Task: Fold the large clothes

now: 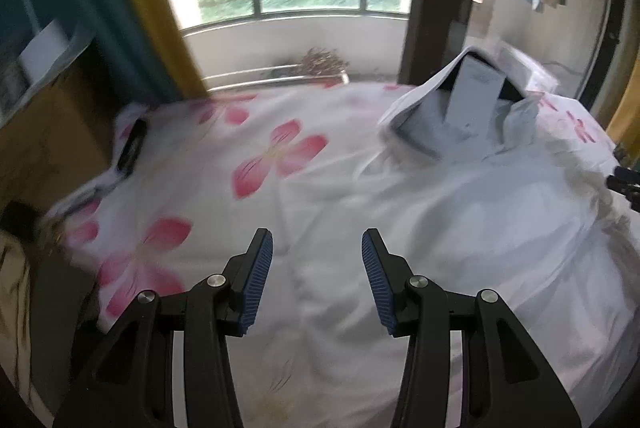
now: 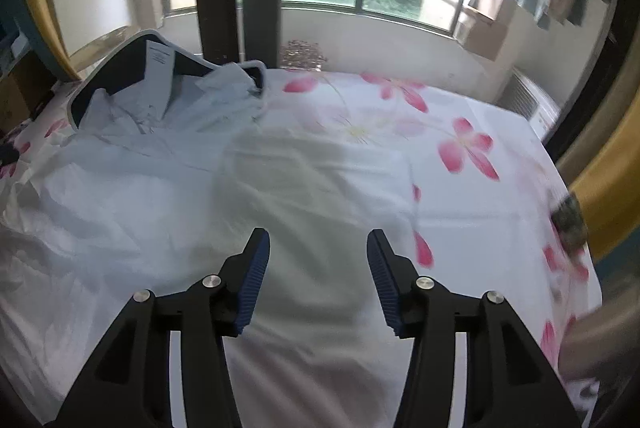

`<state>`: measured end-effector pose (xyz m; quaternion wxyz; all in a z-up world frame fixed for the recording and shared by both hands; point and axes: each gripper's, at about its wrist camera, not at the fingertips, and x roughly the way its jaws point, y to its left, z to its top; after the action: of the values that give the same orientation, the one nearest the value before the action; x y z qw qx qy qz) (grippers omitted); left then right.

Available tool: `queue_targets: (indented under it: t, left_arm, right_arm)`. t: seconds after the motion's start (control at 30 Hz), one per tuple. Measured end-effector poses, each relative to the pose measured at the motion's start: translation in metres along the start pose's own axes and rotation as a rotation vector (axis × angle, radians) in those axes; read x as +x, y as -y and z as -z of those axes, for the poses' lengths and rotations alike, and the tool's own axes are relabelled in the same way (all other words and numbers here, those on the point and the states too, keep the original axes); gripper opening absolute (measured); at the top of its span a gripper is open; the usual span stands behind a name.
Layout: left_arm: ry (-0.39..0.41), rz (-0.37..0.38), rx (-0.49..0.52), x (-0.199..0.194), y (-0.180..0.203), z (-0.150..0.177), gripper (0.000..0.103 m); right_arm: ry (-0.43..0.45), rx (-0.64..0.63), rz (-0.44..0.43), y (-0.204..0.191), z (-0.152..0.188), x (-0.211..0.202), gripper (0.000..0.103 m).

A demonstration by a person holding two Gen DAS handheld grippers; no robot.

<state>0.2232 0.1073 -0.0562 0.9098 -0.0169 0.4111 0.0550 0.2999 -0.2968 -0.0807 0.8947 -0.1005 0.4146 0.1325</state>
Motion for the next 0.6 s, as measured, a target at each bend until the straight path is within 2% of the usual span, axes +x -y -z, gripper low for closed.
queue_targets:
  t: [0.2, 0.37, 0.6]
  left_arm:
    - [-0.002, 0.047, 0.027, 0.024, 0.022, -0.029, 0.049]
    - [0.031, 0.094, 0.036, 0.041, 0.039, -0.053, 0.049]
    - [0.033, 0.091, 0.008, 0.071, 0.041, -0.077, 0.049]
  right_arm:
    - [0.011, -0.094, -0.027, -0.025, -0.037, 0.022, 0.070]
    - [0.033, -0.173, -0.070, -0.057, -0.069, 0.042, 0.089]
    - [0.071, -0.220, -0.112, -0.104, -0.117, 0.075, 0.098]
